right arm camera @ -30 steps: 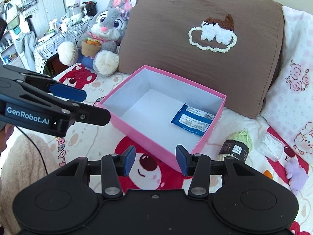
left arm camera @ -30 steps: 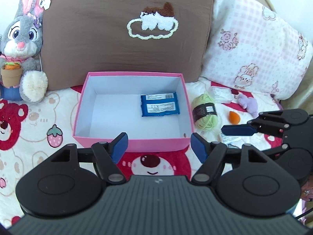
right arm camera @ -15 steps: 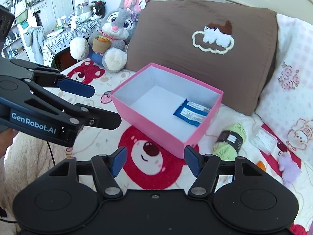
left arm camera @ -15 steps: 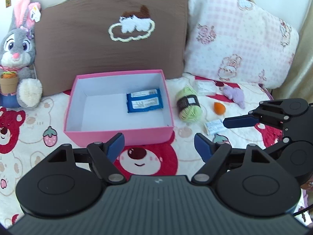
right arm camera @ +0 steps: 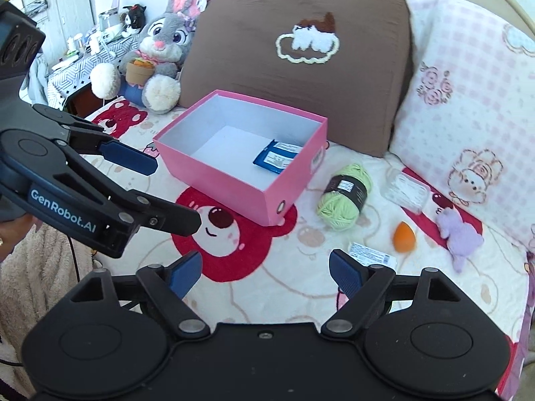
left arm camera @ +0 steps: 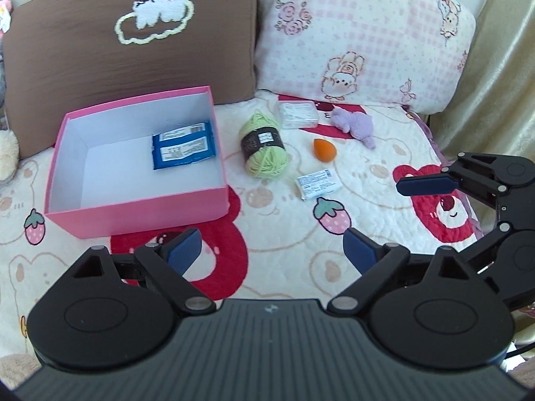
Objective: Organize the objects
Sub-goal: 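Raise the left tool out of the box toward the white soap box, then lower the left tool onto the white soap box and close on it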
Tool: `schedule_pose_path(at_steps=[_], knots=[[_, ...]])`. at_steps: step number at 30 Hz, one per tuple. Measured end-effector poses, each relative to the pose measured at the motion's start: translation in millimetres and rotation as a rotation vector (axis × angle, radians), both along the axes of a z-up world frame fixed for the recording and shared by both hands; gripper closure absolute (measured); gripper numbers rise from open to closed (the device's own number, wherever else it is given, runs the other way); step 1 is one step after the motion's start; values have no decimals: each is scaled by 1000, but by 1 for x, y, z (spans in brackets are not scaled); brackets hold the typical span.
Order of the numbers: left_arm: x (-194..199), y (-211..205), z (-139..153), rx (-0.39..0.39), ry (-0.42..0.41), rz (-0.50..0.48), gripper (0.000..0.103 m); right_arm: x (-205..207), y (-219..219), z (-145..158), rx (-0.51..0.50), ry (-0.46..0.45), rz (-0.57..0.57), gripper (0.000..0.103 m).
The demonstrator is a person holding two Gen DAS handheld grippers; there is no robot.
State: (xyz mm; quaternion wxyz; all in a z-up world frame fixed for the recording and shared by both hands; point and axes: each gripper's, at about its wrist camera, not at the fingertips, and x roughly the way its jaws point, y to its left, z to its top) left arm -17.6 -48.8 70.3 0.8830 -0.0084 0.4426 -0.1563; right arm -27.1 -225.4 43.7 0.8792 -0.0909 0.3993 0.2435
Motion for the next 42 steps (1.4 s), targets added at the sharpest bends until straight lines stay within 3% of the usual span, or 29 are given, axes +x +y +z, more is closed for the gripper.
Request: schedule_pose_path(at_steps=[8,12,16,20,25,32,36,42], knots=[[25,-36,-17,-22,36,-79,8,3,-22,-21,-3,-68,-38,15],[44,-47,-21,-91,88,-134,8,9,-32,-32,12,-84,-62,15],[62,-65,-24,-28,49,-140,8,12,-40,-38,16,-134,-65,15],[87,-74,-38,-22,78,-121,10,17,-44,-48,-11,-196,-40,15],[110,-82,-50,-110,44,-71,10,35,-54,-63,7,-192,-97,14],[129,-104,-64,-168,48,-120,10,53,-57,-66,-39,-237,-138,14],[131,-104,-86,-141,40,-115,10,55,-62,-71,-24,-237,-119,14],[136,-98,-119,-156,33,-109,15,60,-74,-92,7,-141,-119,14]])
